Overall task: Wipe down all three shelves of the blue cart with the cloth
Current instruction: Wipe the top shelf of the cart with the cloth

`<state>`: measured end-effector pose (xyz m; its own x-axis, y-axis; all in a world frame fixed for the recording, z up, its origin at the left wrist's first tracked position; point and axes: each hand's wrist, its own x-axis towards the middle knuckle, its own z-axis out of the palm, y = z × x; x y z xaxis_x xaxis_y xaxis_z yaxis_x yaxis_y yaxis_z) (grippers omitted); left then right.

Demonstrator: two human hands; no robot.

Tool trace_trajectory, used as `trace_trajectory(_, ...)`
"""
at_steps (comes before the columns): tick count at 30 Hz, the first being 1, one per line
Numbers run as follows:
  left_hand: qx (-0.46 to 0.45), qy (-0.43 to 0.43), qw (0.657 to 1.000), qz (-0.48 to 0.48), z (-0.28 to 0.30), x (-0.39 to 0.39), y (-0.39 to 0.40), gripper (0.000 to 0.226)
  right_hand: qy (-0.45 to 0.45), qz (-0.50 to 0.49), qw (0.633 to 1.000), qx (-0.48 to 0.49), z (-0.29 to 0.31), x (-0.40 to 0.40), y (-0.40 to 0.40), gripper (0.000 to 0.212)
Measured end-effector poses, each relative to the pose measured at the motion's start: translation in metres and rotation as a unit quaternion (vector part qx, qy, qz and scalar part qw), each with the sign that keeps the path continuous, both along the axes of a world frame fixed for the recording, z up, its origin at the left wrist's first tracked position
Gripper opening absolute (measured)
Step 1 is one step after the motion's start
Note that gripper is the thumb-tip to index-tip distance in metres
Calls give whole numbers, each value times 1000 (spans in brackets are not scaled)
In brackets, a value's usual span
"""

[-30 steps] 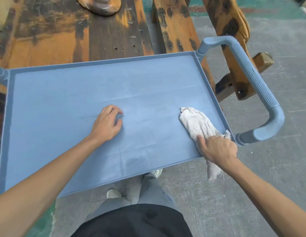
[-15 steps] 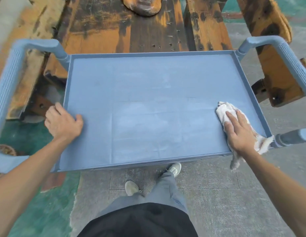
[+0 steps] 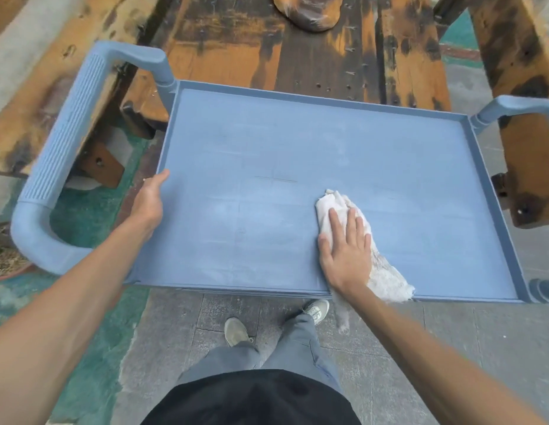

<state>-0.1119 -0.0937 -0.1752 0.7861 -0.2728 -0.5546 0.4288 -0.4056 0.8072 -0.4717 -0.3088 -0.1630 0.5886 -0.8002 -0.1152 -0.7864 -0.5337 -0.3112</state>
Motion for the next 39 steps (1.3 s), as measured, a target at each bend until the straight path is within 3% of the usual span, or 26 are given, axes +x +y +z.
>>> trace_trajectory(3,12,-34,999,-1,6,-5,-2,97,2,25,1000,0,-5,46,39,66)
trace_trajectory(9,140,-78,987,-35,10,-12,-5,105,-10,76,997,20,-8,118,105,67)
trace_trajectory(13,144,-109,983,-40,18,-18,-5,91,-44,49,997,43,-5,170,157,65)
trace_trajectory(15,121,-111,986,-37,20,-17,-4,85,-63,18,996,63,1,196,180,63)
trace_trajectory(18,7,-73,997,-26,22,-19,-6,86,-89,-45,991,91,5,218,203,60)
trace_trajectory(21,-111,-10,994,20,22,-19,-9,54,-106,-59,980,155,11,236,212,62)
trace_trajectory(23,-125,19,992,32,21,-19,-11,48,-91,-26,966,241,15,237,210,62)
trace_trajectory(25,-109,31,993,25,18,-18,-8,67,-107,53,945,305,16,220,195,64)
trace_trajectory(27,-88,37,995,21,21,-19,-8,85,-142,183,939,256,15,190,167,55)
trace_trajectory(28,-75,35,996,17,23,-20,-8,93,-155,291,925,192,15,175,151,46)
trace_trajectory(29,-69,36,997,16,24,-19,-7,98,-153,432,880,125,13,168,135,39)
trace_trajectory(31,-55,31,998,9,23,-20,-6,105,-120,672,730,31,6,172,107,33)
trace_trajectory(32,-46,30,998,7,22,-20,-4,108,-111,736,668,14,3,183,97,33)
trace_trajectory(34,-50,31,998,11,18,-18,-4,111,-125,795,593,-17,-4,213,84,36)
trace_trajectory(37,-86,32,995,28,12,-16,-4,112,-142,838,525,-49,-16,247,77,43)
trace_trajectory(39,-84,33,995,37,12,-16,-6,111,-141,832,535,-49,-22,259,75,46)
